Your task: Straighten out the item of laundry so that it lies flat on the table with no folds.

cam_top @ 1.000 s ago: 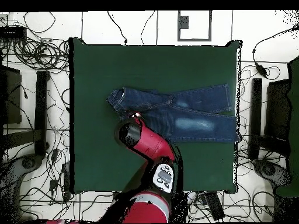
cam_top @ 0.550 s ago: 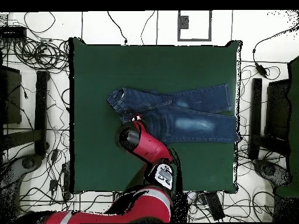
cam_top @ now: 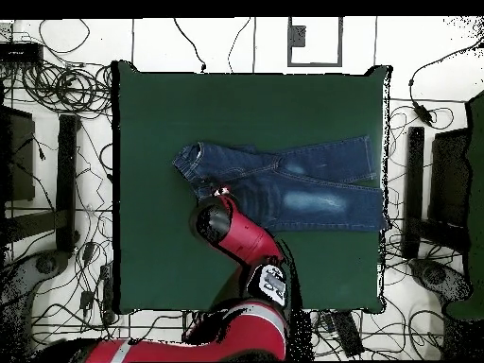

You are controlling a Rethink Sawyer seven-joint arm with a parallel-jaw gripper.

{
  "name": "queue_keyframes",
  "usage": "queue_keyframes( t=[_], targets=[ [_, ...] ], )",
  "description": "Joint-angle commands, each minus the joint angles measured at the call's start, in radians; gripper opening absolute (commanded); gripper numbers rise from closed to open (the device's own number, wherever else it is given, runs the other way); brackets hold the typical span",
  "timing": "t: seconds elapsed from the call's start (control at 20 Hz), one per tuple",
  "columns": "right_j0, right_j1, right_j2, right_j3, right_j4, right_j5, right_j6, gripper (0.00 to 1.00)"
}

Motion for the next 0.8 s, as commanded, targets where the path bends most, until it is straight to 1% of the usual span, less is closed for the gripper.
queue_keyframes(
  t=[0.05, 0.15, 0.2, 0.25, 0.35, 0.5, 0.65, 0.8],
  targets=[
    [0.041, 0.086, 0.112, 0.036, 0.028, 0.198, 0.184, 0.00],
    [0.040, 0.085, 0.111, 0.035, 0.037, 0.237, 0.198, 0.00],
    [0.049, 0.085, 0.105, 0.035, 0.060, 0.259, 0.234, 0.00],
    [0.057, 0.083, 0.096, 0.039, 0.073, 0.268, 0.258, 0.00],
    [0.058, 0.077, 0.096, 0.049, 0.081, 0.277, 0.268, 0.00],
    [0.048, 0.067, 0.104, 0.060, 0.079, 0.275, 0.248, 0.00],
    [0.034, 0.055, 0.106, 0.059, 0.070, 0.302, 0.225, 0.00],
    [-0.005, 0.033, 0.134, 0.088, 0.050, 0.317, 0.182, 0.00]
  ],
)
